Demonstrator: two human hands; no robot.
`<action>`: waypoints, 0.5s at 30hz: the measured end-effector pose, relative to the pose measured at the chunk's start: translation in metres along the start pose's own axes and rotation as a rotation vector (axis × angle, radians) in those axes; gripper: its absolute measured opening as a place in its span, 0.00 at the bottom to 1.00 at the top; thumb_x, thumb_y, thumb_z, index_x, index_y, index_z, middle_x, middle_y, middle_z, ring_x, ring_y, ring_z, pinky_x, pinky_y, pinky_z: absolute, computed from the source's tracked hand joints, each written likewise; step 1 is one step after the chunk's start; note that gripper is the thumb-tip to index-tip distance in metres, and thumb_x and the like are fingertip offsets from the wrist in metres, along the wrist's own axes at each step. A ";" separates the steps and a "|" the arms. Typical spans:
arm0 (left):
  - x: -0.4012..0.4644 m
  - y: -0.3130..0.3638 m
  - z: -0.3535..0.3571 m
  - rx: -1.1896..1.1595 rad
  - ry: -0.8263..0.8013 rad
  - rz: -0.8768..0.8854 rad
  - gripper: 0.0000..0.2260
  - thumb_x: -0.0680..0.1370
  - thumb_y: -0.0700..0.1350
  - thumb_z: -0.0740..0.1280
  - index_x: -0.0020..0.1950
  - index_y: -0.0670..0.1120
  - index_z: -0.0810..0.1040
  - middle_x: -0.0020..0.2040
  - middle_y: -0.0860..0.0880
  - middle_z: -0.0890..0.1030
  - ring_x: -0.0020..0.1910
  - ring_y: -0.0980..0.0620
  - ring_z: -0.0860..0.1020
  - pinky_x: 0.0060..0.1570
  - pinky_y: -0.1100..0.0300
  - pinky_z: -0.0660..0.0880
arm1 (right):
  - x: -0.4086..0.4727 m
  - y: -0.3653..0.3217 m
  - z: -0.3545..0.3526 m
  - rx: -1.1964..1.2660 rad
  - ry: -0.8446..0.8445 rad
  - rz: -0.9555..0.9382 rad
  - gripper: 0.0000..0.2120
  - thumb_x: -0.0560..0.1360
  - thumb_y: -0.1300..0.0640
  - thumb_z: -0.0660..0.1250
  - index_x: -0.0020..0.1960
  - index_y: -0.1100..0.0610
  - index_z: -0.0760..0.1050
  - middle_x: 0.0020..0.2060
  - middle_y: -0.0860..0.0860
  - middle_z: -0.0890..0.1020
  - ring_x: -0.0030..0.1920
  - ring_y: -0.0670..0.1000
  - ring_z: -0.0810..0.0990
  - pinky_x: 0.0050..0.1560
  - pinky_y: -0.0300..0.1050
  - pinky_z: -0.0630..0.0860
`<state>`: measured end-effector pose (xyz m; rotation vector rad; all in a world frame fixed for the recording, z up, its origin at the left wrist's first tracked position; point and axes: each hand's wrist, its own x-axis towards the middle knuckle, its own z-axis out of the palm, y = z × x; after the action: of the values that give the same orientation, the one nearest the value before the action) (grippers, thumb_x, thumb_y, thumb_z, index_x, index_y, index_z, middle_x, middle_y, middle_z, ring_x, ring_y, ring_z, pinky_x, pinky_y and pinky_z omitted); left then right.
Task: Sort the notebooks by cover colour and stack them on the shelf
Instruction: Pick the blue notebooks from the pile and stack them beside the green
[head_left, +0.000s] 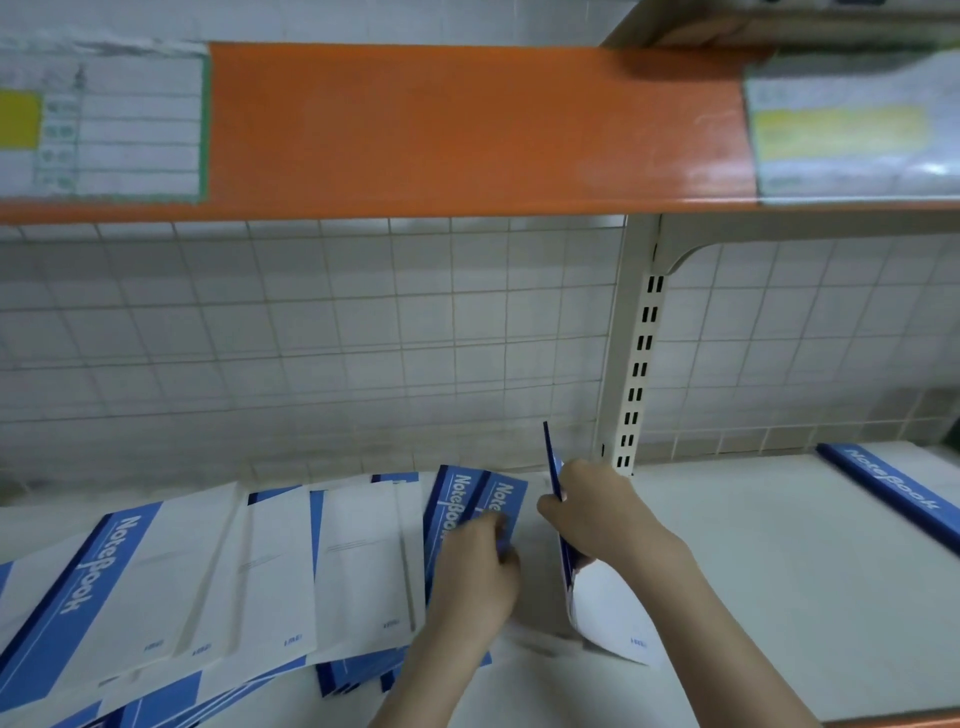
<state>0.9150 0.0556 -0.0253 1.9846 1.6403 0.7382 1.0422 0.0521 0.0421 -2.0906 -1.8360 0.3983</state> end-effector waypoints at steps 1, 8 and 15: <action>0.000 -0.008 -0.003 0.162 0.056 0.009 0.15 0.79 0.47 0.63 0.65 0.46 0.72 0.62 0.49 0.76 0.61 0.52 0.72 0.57 0.64 0.71 | -0.002 -0.002 0.001 0.000 -0.005 -0.006 0.13 0.75 0.60 0.58 0.33 0.58 0.60 0.27 0.56 0.78 0.27 0.53 0.79 0.28 0.40 0.70; 0.002 -0.012 -0.004 0.381 0.010 -0.089 0.24 0.76 0.56 0.65 0.66 0.43 0.69 0.62 0.45 0.73 0.60 0.49 0.72 0.56 0.63 0.69 | -0.003 -0.025 0.018 0.047 -0.112 -0.047 0.14 0.76 0.59 0.58 0.34 0.57 0.60 0.41 0.62 0.82 0.43 0.60 0.83 0.34 0.42 0.71; -0.007 -0.012 -0.012 -0.594 -0.008 -0.174 0.10 0.80 0.38 0.60 0.51 0.45 0.80 0.49 0.45 0.83 0.48 0.46 0.81 0.52 0.48 0.79 | 0.000 -0.035 0.024 0.043 -0.192 -0.045 0.12 0.76 0.59 0.57 0.34 0.56 0.62 0.34 0.55 0.78 0.37 0.56 0.81 0.29 0.38 0.69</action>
<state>0.8969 0.0516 -0.0246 1.4056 1.3579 1.0050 1.0010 0.0574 0.0352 -2.0405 -1.9577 0.6410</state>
